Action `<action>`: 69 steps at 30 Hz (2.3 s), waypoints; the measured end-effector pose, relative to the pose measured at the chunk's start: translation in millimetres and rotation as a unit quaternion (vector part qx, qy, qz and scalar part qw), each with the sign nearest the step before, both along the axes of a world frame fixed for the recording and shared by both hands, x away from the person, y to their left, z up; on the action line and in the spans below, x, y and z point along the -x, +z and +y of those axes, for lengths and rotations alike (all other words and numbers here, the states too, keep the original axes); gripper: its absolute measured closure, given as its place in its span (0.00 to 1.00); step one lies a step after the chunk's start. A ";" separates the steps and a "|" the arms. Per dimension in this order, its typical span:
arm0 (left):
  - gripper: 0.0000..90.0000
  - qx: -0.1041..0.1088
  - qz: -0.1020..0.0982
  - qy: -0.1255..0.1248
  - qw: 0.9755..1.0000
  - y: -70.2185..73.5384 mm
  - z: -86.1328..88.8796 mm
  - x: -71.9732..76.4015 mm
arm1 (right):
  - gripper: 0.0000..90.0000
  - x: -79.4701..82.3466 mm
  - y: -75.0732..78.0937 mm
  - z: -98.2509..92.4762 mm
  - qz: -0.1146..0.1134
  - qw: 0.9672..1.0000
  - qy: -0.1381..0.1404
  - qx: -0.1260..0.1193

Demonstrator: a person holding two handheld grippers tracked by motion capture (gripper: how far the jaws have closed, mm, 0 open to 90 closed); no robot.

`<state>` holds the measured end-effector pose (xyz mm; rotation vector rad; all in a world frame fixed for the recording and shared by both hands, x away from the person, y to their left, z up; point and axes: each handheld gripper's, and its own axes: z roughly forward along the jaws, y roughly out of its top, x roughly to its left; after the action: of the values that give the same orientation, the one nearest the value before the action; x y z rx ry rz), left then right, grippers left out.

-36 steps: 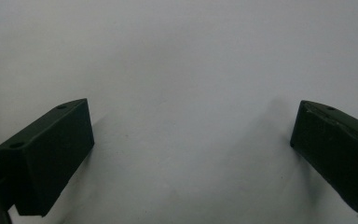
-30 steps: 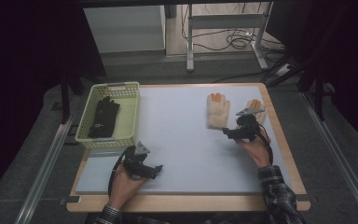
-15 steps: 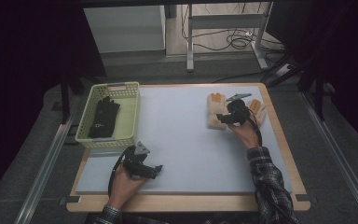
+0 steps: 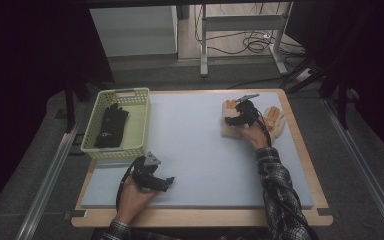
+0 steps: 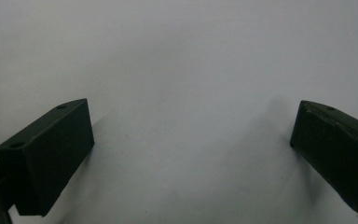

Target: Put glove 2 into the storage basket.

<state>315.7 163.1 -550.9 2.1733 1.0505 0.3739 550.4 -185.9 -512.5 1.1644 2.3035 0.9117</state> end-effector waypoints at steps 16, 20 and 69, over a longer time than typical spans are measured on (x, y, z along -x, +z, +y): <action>0.00 0.001 -0.001 0.000 1.000 -0.2 0.0 0.0 | 0.71 5.8 -8.8 8.1 0.021 1.000 0.010 -0.017; 0.00 0.001 -0.001 0.000 1.000 -0.3 0.0 0.0 | 0.71 12.5 -4.0 9.7 0.010 1.000 0.014 -0.007; 0.00 -0.001 -0.002 0.000 1.000 -0.1 -0.1 0.3 | 0.73 182.3 13.6 19.8 -0.004 0.990 0.139 -0.029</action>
<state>315.5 163.0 -551.0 2.1728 1.0493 0.3788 368.1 -166.0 -498.9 0.8707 2.4894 1.0840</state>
